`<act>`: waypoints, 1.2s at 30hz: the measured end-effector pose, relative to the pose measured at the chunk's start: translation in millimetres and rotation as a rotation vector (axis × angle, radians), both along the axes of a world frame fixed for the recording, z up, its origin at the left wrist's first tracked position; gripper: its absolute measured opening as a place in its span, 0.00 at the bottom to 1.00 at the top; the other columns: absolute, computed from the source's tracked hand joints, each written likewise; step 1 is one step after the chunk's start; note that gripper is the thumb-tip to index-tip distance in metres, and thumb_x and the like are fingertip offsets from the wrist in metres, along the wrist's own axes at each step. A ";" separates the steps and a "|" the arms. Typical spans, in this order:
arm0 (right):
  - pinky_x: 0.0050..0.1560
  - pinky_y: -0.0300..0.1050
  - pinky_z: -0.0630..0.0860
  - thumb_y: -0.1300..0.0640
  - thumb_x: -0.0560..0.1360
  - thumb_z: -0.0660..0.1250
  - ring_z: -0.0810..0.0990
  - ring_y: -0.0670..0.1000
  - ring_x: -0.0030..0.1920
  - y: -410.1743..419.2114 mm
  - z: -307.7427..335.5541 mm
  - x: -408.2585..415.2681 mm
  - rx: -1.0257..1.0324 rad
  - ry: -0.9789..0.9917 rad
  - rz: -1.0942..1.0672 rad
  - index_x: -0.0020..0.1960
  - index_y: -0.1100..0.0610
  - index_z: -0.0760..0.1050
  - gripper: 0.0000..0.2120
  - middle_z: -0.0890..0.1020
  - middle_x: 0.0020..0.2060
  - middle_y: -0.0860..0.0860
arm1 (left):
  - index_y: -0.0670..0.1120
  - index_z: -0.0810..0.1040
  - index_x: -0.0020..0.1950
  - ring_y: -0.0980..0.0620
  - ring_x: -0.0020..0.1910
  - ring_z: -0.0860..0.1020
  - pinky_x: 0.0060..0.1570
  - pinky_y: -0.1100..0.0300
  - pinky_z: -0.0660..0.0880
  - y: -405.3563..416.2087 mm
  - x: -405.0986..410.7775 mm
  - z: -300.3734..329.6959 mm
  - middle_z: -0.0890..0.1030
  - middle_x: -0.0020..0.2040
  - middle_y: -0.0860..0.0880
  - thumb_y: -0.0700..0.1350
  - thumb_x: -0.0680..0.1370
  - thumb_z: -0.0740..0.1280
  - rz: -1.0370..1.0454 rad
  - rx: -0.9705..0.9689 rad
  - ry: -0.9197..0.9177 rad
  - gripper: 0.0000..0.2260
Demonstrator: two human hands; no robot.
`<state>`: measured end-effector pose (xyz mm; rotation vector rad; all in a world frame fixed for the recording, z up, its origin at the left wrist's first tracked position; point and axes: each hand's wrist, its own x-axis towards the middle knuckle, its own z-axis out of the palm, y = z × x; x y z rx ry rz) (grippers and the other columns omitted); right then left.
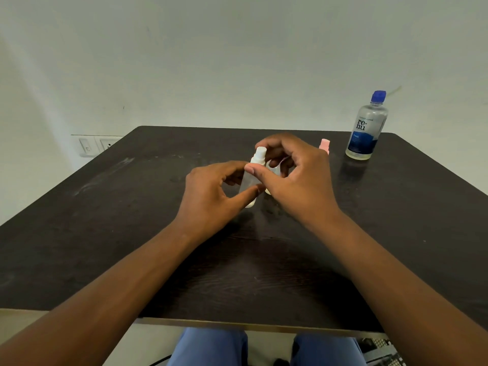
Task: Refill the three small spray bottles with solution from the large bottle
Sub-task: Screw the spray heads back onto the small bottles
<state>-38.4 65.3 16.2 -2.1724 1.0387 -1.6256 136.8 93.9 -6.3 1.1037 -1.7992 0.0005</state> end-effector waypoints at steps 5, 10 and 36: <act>0.47 0.37 0.78 0.44 0.72 0.80 0.83 0.45 0.49 2.6 1.3 -1.6 -0.052 0.022 -0.049 0.61 0.53 0.81 0.23 0.85 0.48 0.43 | 0.49 0.85 0.63 0.61 0.47 0.82 0.49 0.65 0.80 0.1 -0.4 -0.4 0.86 0.51 0.57 0.57 0.75 0.73 -0.011 -0.009 0.010 0.20; 0.51 0.35 0.78 0.58 0.74 0.77 0.85 0.43 0.51 1.0 0.7 -0.9 0.021 -0.022 0.043 0.63 0.55 0.82 0.18 0.87 0.51 0.45 | 0.49 0.85 0.64 0.61 0.47 0.83 0.49 0.65 0.80 0.0 0.3 0.9 0.86 0.52 0.57 0.57 0.76 0.74 -0.015 -0.012 0.010 0.20; 0.61 0.48 0.82 0.62 0.75 0.77 0.85 0.43 0.56 5.9 2.0 -0.3 0.170 -0.055 0.142 0.64 0.53 0.83 0.18 0.88 0.55 0.44 | 0.50 0.84 0.64 0.61 0.49 0.82 0.51 0.65 0.79 -1.4 1.5 -1.9 0.86 0.54 0.57 0.57 0.76 0.73 -0.039 -0.005 -0.023 0.20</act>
